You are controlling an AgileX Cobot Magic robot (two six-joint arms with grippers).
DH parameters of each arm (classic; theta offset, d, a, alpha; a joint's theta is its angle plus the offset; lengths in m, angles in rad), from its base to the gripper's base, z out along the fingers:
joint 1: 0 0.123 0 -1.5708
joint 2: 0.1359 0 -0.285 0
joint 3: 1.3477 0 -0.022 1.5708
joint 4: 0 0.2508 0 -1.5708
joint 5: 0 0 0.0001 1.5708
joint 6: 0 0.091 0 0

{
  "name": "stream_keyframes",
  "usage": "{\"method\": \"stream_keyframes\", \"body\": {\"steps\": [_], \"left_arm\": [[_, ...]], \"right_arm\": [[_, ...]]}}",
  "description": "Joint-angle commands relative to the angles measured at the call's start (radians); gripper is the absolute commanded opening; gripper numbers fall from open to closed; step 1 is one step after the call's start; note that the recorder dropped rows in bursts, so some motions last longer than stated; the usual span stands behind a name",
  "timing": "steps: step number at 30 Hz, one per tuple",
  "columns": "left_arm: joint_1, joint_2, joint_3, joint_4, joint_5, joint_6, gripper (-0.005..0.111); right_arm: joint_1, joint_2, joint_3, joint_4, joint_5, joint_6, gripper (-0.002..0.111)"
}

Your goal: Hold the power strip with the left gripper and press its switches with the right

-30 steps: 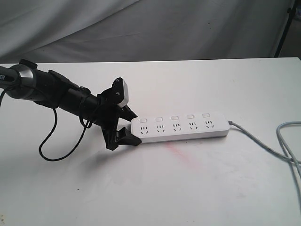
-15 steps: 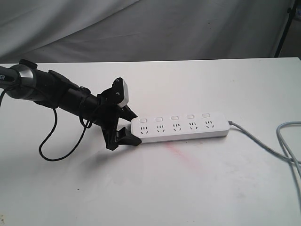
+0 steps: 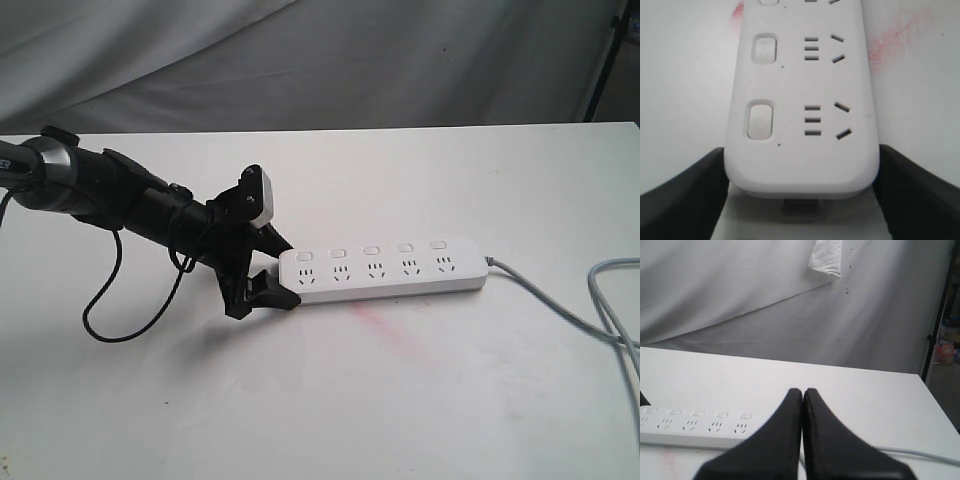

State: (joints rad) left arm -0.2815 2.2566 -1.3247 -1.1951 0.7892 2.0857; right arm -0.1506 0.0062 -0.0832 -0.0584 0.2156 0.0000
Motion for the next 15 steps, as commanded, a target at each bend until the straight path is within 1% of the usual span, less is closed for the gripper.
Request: {"method": "stream_keyframes", "body": {"steps": [1,8,15], "left_arm": [[-0.001,0.006,-0.004,0.023,-0.052,0.009,0.0],[-0.001,0.006,-0.004,0.023,-0.052,0.009,0.0],[-0.001,0.006,-0.004,0.023,-0.052,0.009,0.0]], "right_arm": [[0.002,-0.006,0.04,-0.015,-0.009,0.0,0.0],[0.002,-0.006,0.083,-0.012,-0.02,0.0,0.0],[0.002,-0.006,0.083,-0.012,0.038,0.0,0.0]]}}
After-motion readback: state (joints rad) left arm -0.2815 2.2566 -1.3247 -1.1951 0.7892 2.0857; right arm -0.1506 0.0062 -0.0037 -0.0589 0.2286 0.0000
